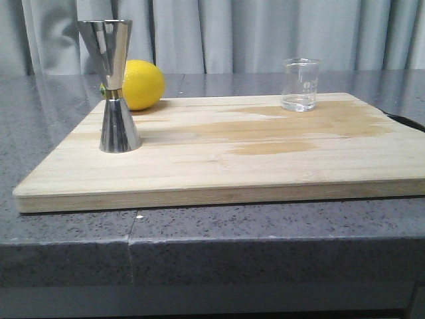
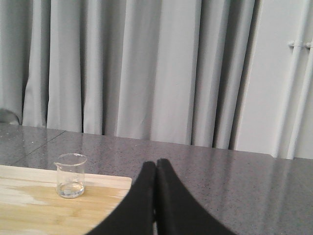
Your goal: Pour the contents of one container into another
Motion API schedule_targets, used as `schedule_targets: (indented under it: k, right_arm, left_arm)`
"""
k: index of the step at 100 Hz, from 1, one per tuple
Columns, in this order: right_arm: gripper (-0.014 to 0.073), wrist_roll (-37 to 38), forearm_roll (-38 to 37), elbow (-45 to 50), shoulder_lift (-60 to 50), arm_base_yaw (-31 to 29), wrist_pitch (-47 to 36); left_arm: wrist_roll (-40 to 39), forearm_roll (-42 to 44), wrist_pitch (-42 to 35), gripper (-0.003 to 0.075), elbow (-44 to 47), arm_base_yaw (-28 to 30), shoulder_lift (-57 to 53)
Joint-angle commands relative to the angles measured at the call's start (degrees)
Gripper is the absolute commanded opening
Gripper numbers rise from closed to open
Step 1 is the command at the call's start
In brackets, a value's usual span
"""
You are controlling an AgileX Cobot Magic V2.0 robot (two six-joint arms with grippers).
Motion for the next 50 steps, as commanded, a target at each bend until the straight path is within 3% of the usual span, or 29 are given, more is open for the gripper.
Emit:
schedule_targets:
  k: [1,14,35,50]
  right_arm:
    - [-0.0075,-0.7,-0.3,-1.5,0.6,-0.4,-4.0]
    - [-0.0075,-0.7,-0.3,-1.5,0.6,-0.4,-4.0]
    - [-0.0075,-0.7,-0.3,-1.5,0.6,-0.4,-4.0]
    - [-0.0075,-0.7,-0.3,-1.5,0.5,-0.4,-4.0]
  left_arm:
    - [0.1,3.4,-7.7,-0.0019,0.5,1.2,-0.5]
    - [0.1,7.0,-8.3,-0.0019,4.0,5.3,-4.4]
    - [0.1,8.2,4.3,-0.0019,3.9,12.9,-13.6]
    - [0.1,8.3,7.6,-0.0019,3.9,16.2,-13.2]
